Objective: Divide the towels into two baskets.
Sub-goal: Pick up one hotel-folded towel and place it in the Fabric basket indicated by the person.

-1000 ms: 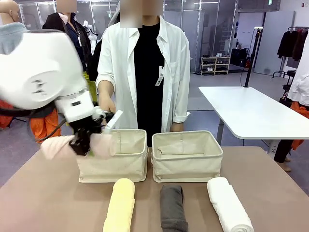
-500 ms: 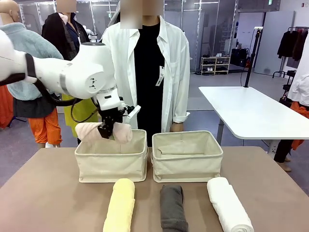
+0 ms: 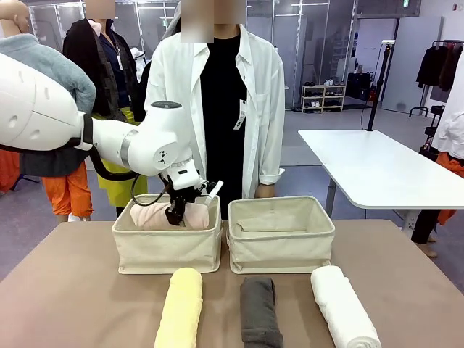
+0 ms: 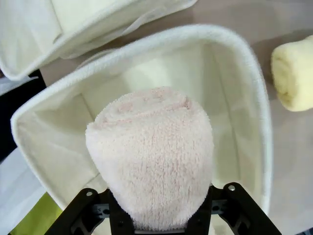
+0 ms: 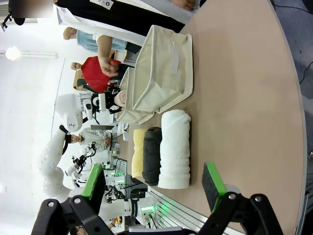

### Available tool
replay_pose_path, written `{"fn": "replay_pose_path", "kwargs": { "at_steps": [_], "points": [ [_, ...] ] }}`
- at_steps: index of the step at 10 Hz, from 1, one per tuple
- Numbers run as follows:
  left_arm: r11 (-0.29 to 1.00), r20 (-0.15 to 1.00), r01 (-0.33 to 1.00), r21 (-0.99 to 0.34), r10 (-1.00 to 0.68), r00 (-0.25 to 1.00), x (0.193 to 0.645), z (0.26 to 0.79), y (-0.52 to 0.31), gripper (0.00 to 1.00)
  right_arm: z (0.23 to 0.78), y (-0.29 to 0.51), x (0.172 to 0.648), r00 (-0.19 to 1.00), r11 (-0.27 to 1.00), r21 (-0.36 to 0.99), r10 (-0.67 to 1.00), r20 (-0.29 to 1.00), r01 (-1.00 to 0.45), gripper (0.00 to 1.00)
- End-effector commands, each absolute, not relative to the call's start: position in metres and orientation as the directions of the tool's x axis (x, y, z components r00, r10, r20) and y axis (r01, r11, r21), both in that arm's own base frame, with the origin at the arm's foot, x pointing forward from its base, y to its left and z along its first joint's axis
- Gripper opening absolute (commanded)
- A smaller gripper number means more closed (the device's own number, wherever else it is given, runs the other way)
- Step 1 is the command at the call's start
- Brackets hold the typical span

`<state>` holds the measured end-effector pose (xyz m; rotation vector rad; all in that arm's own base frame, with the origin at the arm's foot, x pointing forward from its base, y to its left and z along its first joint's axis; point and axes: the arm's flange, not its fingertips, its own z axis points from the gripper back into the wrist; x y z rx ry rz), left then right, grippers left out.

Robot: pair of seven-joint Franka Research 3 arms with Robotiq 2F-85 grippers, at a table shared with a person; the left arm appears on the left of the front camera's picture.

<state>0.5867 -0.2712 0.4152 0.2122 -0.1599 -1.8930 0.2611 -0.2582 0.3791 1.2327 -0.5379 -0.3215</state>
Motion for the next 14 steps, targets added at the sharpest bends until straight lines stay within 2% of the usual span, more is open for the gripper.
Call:
{"fn": "replay_pose_path", "kwargs": {
  "at_steps": [1,2,3,4,6,7,8,10,11,14],
  "points": [
    [-0.297,-0.095,0.923,0.243,-0.955,-0.282,0.596,0.416,-0.271,0.38,0.381,-0.258,0.259,0.831,0.309,0.949,-0.511,0.221,-0.062,1.0],
    [-0.283,-0.106,0.927,0.247,-0.959,-0.264,0.6,0.415,-0.269,0.67,0.381,-0.258,0.259,0.831,0.309,0.949,-0.511,0.221,-0.062,1.0],
    [-0.265,-0.094,0.932,0.248,-0.964,-0.249,0.603,0.414,-0.267,0.79,0.381,-0.258,0.259,0.831,0.309,0.949,-0.511,0.221,-0.062,1.0],
    [-0.261,-0.09,0.932,0.252,-0.965,-0.246,0.604,0.415,-0.266,1.0,0.381,-0.258,0.259,0.831,0.309,0.949,-0.511,0.221,-0.062,1.0],
    [-0.262,-0.092,0.931,0.256,-0.965,-0.246,0.602,0.416,-0.266,1.0,0.381,-0.258,0.259,0.831,0.309,0.949,-0.511,0.221,-0.062,1.0],
    [-0.26,-0.095,0.93,0.259,-0.965,-0.243,0.598,0.416,-0.266,0.96,0.381,-0.258,0.259,0.831,0.309,0.949,-0.511,0.221,-0.062,1.0],
    [-0.239,-0.102,0.935,0.26,-0.97,-0.22,0.591,0.416,-0.262,1.0,0.381,-0.258,0.259,0.831,0.309,0.949,-0.511,0.221,-0.062,1.0],
    [-0.115,-0.025,0.963,0.243,-0.993,-0.112,0.553,0.417,-0.239,1.0,0.381,-0.258,0.259,0.831,0.309,0.949,-0.511,0.221,-0.062,1.0],
    [-0.242,-0.078,0.94,0.239,-0.97,-0.23,0.597,0.417,-0.265,1.0,0.381,-0.258,0.259,0.831,0.309,0.949,-0.511,0.221,-0.062,1.0],
    [-0.242,-0.078,0.94,0.239,-0.97,-0.23,0.597,0.417,-0.265,1.0,0.381,-0.258,0.259,0.831,0.309,0.949,-0.511,0.221,-0.062,1.0]
  ]
}}
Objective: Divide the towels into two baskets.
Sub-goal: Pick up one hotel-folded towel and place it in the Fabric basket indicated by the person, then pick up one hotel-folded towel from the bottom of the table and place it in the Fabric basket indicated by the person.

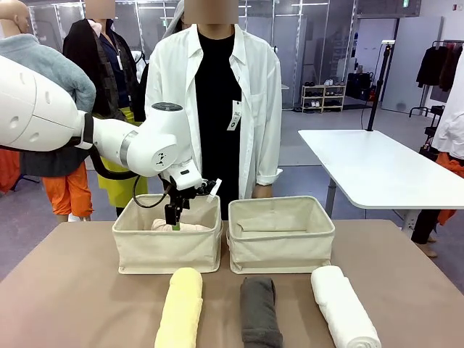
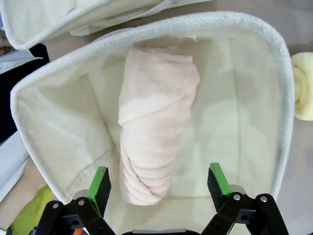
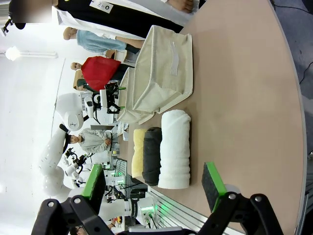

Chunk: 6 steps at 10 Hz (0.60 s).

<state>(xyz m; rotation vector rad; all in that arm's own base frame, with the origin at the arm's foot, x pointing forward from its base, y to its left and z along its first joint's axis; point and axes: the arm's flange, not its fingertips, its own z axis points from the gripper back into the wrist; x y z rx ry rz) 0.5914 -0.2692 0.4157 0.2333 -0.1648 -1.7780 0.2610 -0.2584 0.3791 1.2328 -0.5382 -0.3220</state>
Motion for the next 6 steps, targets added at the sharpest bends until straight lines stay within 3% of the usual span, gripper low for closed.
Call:
{"fn": "replay_pose_path", "kwargs": {
  "at_steps": [1,6],
  "points": [
    [-0.242,-0.078,0.94,0.239,-0.97,-0.23,0.5967,0.4168,-0.2654,1.0,0.3814,-0.2578,0.259,0.831,0.309,0.949,-0.511,0.221,-0.062,1.0],
    [-0.242,-0.078,0.94,0.239,-0.97,-0.23,0.5967,0.4168,-0.2654,1.0,0.3814,-0.2578,0.259,0.831,0.309,0.949,-0.511,0.221,-0.062,1.0]
  ]
}}
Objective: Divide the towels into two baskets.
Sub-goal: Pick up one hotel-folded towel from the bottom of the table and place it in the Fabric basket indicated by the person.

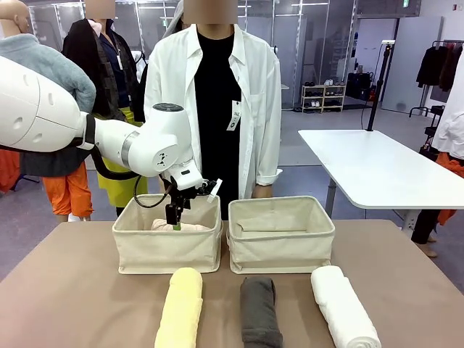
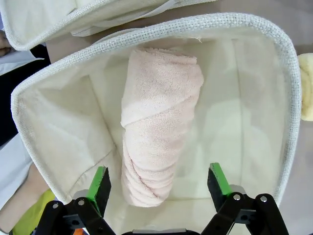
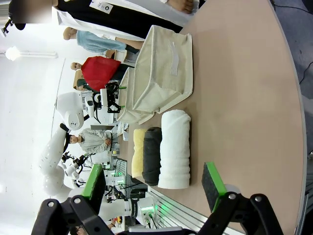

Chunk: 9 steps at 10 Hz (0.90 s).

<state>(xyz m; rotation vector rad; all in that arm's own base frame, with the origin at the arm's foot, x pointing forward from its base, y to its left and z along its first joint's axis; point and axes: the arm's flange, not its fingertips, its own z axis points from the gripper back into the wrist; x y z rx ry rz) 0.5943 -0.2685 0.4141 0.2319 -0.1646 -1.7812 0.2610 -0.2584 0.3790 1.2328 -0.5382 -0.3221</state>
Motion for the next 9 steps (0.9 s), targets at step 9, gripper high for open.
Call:
{"fn": "replay_pose_path", "kwargs": {
  "at_steps": [9],
  "points": [
    [0.217,0.711,0.889,-0.403,-0.538,0.453,0.463,0.479,-0.04,1.0,0.381,-0.258,0.259,0.831,0.309,0.949,-0.511,0.221,-0.062,1.0]
  ]
}}
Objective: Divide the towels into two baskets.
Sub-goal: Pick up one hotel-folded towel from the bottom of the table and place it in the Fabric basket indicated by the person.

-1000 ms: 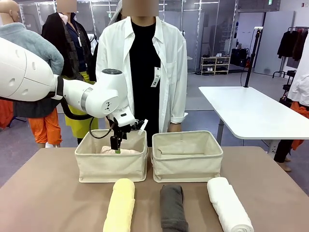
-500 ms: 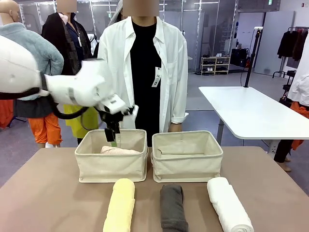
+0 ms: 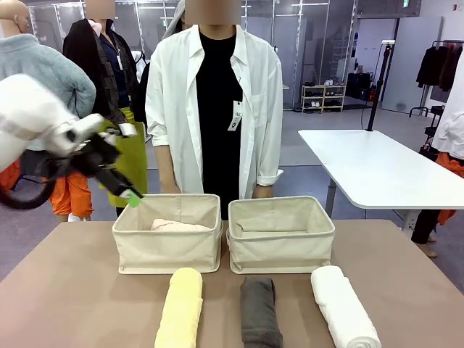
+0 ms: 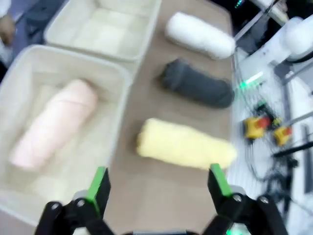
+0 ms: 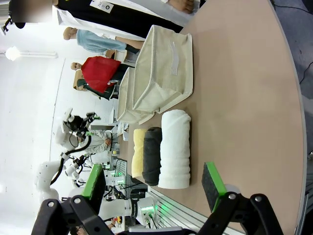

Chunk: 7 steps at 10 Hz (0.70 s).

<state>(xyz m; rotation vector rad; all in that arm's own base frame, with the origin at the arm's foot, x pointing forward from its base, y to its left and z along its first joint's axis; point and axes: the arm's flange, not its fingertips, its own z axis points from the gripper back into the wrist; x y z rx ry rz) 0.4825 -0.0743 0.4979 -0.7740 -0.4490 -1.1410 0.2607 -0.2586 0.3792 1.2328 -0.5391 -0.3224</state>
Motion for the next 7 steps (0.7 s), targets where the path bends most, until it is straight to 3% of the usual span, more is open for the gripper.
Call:
{"fn": "replay_pose_path", "kwargs": {
  "at_steps": [1,5,7],
  "points": [
    [0.178,0.717,0.84,-0.512,-0.45,0.532,0.444,0.465,-0.002,1.0,0.381,-0.258,0.259,0.831,0.309,0.949,-0.511,0.221,-0.062,1.0],
    [0.132,0.618,0.633,-0.763,-0.142,0.773,0.384,0.403,0.141,1.0,0.381,-0.258,0.259,0.831,0.309,0.949,-0.511,0.221,-0.062,1.0],
    [0.141,0.5,0.504,-0.852,-0.065,0.863,0.347,0.372,0.194,1.0,0.381,-0.258,0.259,0.831,0.309,0.949,-0.511,0.221,-0.062,1.0]
  ]
}}
